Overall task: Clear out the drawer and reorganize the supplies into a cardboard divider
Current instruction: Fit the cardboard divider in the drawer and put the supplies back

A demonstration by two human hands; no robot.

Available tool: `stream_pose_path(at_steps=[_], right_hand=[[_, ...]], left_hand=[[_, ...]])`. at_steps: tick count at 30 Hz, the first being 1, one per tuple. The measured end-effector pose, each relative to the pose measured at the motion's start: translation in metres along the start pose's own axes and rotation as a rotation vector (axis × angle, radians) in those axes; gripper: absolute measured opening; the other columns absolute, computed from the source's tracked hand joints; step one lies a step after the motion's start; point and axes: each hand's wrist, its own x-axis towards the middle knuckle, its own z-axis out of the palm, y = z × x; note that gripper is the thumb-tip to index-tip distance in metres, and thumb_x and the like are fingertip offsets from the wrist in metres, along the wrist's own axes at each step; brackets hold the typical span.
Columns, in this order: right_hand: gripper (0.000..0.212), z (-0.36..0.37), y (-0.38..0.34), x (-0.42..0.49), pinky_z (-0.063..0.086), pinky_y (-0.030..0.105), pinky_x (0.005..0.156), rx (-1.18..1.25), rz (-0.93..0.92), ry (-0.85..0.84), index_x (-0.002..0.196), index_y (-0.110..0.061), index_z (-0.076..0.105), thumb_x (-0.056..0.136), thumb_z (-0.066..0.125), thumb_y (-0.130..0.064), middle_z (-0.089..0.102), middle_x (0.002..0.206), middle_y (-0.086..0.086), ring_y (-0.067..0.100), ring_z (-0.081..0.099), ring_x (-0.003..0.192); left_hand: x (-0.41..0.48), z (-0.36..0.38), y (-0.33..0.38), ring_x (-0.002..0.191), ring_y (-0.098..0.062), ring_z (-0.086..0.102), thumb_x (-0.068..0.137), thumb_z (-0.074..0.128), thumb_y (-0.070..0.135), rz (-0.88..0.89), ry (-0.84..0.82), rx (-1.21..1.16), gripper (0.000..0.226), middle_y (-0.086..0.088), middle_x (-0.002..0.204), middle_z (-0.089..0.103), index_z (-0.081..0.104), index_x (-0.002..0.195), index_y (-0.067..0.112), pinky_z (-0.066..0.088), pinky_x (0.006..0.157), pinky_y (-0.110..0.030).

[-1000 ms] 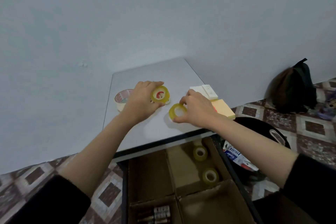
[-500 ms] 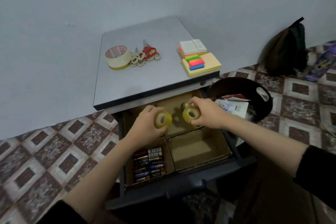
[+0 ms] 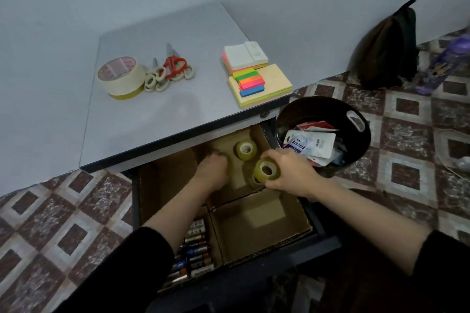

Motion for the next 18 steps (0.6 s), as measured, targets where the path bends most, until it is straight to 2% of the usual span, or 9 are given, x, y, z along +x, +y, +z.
stream_pose_path(at_steps=[3, 7, 11, 14, 16, 18], right_hand=[[0.062, 0.004, 0.004, 0.002, 0.039, 0.026, 0.088, 0.016, -0.007, 0.0, 0.131, -0.02, 0.046, 0.076, 0.07, -0.037, 0.053, 0.125, 0.0, 0.017, 0.048, 0.114], [0.062, 0.006, 0.005, 0.005, 0.036, 0.027, 0.095, 0.015, -0.007, -0.016, 0.132, -0.021, 0.045, 0.077, 0.07, -0.037, 0.053, 0.127, 0.0, 0.018, 0.046, 0.118], [0.063, 0.007, 0.004, 0.007, 0.038, 0.027, 0.091, -0.014, 0.003, -0.024, 0.133, -0.022, 0.044, 0.077, 0.069, -0.038, 0.052, 0.129, 0.0, 0.018, 0.045, 0.118], [0.063, 0.007, 0.003, 0.006, 0.039, 0.027, 0.087, -0.023, 0.017, -0.019, 0.132, -0.022, 0.045, 0.077, 0.07, -0.038, 0.053, 0.128, -0.001, 0.018, 0.047, 0.116], [0.062, 0.006, 0.002, 0.006, 0.039, 0.027, 0.085, -0.028, 0.025, -0.017, 0.132, -0.023, 0.046, 0.077, 0.07, -0.038, 0.054, 0.127, -0.001, 0.018, 0.047, 0.115], [0.061, 0.006, 0.001, 0.006, 0.042, 0.028, 0.086, -0.031, 0.033, -0.023, 0.13, -0.023, 0.047, 0.076, 0.07, -0.039, 0.055, 0.125, -0.001, 0.018, 0.049, 0.113]], left_hand=[[0.018, 0.002, -0.002, 0.095, -0.024, 0.058, 0.092, 0.053, 0.019, -0.059, -0.013, 0.03, 0.014, -0.011, 0.109, 0.059, 0.059, 0.099, 0.008, 0.047, 0.078, -0.029], [0.031, 0.007, -0.003, 0.09, -0.023, 0.058, 0.093, 0.049, 0.013, -0.105, -0.049, 0.059, 0.011, -0.011, 0.103, 0.06, 0.055, 0.084, 0.011, 0.043, 0.07, -0.027], [0.033, 0.007, -0.001, 0.099, -0.026, 0.057, 0.092, 0.047, 0.007, -0.112, -0.07, 0.082, 0.014, -0.012, 0.11, 0.058, 0.059, 0.1, 0.005, 0.045, 0.076, -0.029], [0.025, 0.007, 0.001, 0.106, -0.027, 0.054, 0.092, 0.049, 0.013, -0.094, -0.042, 0.103, 0.023, -0.013, 0.119, 0.054, 0.056, 0.112, 0.005, 0.047, 0.084, -0.033], [0.013, 0.007, 0.001, 0.118, -0.028, 0.046, 0.091, 0.053, 0.022, -0.041, 0.027, 0.084, 0.037, -0.014, 0.13, 0.046, 0.048, 0.126, 0.008, 0.044, 0.094, -0.036], [-0.01, 0.009, -0.002, 0.131, -0.025, 0.033, 0.092, 0.054, 0.025, 0.048, 0.159, -0.047, 0.046, -0.011, 0.143, 0.035, 0.043, 0.134, 0.01, 0.032, 0.107, -0.033]])
